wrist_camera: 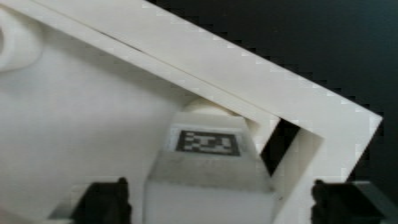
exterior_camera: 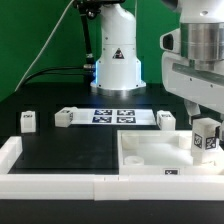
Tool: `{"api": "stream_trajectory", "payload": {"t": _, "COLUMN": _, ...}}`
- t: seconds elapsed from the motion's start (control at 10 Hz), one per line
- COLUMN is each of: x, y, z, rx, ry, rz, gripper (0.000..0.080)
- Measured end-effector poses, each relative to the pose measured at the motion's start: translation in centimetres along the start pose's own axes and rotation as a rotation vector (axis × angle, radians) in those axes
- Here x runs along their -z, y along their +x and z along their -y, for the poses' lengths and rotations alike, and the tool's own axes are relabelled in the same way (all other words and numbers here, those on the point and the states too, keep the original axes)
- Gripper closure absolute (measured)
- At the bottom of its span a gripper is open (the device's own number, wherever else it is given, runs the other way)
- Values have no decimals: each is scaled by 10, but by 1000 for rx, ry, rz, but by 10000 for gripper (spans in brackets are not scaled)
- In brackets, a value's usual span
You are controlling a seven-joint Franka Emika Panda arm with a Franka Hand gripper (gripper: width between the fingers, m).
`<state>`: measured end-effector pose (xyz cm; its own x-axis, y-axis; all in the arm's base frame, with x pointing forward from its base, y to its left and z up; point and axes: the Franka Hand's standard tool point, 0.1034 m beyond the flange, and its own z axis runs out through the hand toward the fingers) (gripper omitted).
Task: Assemble one leg
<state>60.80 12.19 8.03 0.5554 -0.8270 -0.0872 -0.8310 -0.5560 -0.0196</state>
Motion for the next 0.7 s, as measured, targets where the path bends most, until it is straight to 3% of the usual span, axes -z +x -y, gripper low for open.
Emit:
{"api": "stream_trajectory", "payload": {"t": 0.1, "x": 0, "y": 2, "z": 0, "rx": 132, "ry": 1, "rz": 0, "gripper": 172}}
{"api": "stream_trajectory", "payload": {"t": 0.7, "x": -2, "y": -1, "z": 1, "rx": 870, "ry": -5, "rz": -18, "gripper": 151}}
